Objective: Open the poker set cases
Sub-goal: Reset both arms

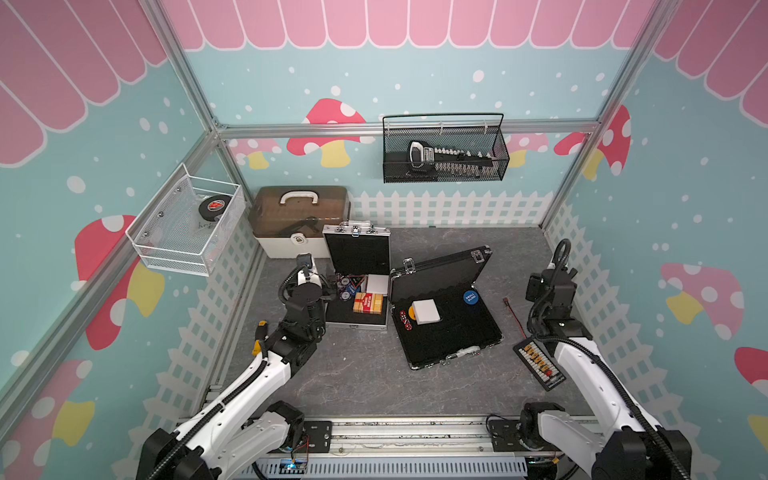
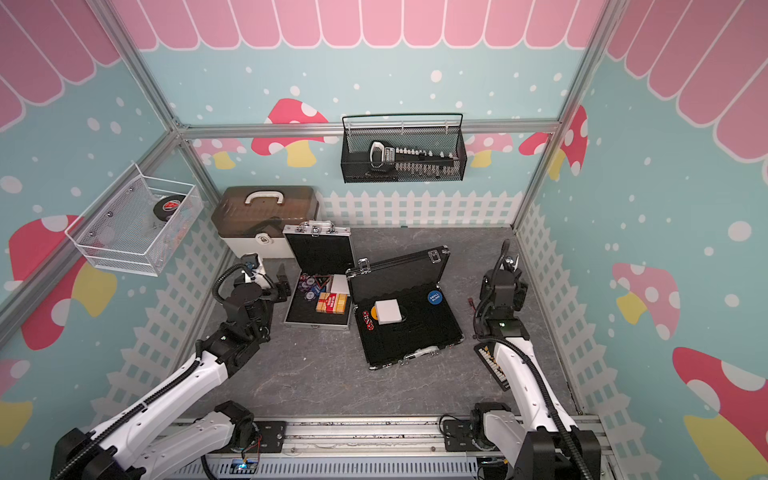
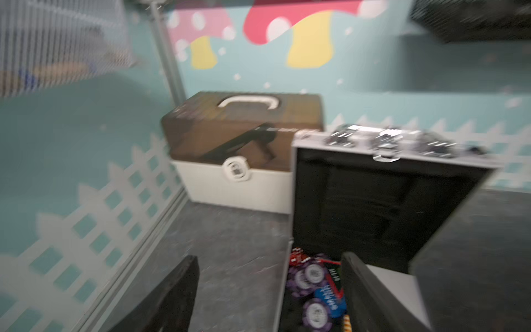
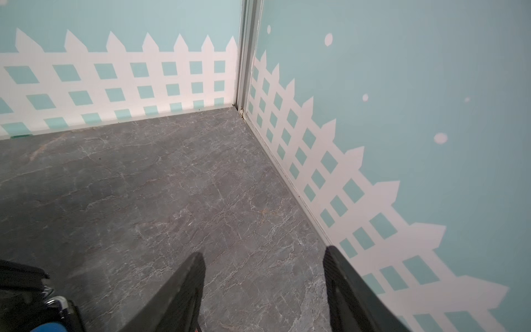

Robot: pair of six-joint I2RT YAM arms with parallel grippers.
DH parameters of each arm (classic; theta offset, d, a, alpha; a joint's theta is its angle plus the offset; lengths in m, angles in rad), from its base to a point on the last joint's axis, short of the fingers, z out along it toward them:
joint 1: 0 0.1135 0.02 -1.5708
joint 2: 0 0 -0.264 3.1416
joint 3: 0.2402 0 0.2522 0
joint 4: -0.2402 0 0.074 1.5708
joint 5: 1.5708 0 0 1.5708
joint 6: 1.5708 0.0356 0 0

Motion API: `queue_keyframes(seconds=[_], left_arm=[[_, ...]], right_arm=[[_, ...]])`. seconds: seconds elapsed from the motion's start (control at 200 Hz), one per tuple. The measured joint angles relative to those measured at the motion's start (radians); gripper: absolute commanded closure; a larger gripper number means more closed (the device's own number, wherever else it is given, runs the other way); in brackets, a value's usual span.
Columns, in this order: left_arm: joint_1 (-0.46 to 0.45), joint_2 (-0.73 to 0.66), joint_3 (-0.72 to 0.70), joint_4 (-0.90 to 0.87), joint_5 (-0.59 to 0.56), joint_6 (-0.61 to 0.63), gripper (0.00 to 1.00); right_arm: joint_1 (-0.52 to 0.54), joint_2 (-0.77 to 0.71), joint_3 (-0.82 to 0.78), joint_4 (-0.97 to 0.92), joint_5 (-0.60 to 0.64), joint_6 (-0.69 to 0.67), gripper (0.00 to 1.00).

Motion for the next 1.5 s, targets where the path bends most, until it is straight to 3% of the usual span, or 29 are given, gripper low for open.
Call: queue_keyframes(seconds=[0.2, 0.405, 0.58, 0.81, 0.96, 1.005, 1.156, 1.236, 1.276, 1.501], left_arm=[[0.175, 0.077, -0.16, 0.154, 0.037, -0.002, 0.23], [0.248, 0.263, -0.208, 0.383, 0.207, 0.001, 0.22], [0.28, 0.356, -0.222, 0.484, 0.333, 0.01, 0.22], [0.32, 0.536, -0.252, 0.743, 0.426, 0.024, 0.19], [0.335, 0.551, -0.249, 0.745, 0.444, 0.017, 0.17], [0.336, 0.551, -0.24, 0.737, 0.444, 0.012, 0.16], [0.341, 0.551, -0.213, 0.729, 0.444, 0.005, 0.14], [0.341, 0.551, -0.21, 0.726, 0.444, 0.0, 0.02], [0.341, 0.551, -0.209, 0.724, 0.444, -0.003, 0.01], [0.341, 0.551, -0.206, 0.718, 0.444, -0.002, 0.01]], right_arm=[[-0.001, 0.001, -0.272, 0.313, -0.071, -0.031, 0.34], [-0.001, 0.089, -0.372, 0.629, -0.175, -0.095, 0.32], [-0.001, 0.14, -0.393, 0.769, -0.249, -0.14, 0.3], [-0.001, 0.234, -0.323, 0.811, -0.349, -0.147, 0.29], [-0.001, 0.309, -0.294, 0.882, -0.369, -0.163, 0.27], [-0.001, 0.307, -0.283, 0.849, -0.376, -0.163, 0.32], [-0.001, 0.177, -0.227, 0.665, -0.391, -0.153, 0.32], [-0.001, 0.119, -0.267, 0.686, -0.383, -0.159, 0.3], [-0.001, 0.114, -0.294, 0.692, -0.377, -0.159, 0.29], [0.0, 0.289, -0.385, 0.792, -0.41, -0.158, 0.28]])
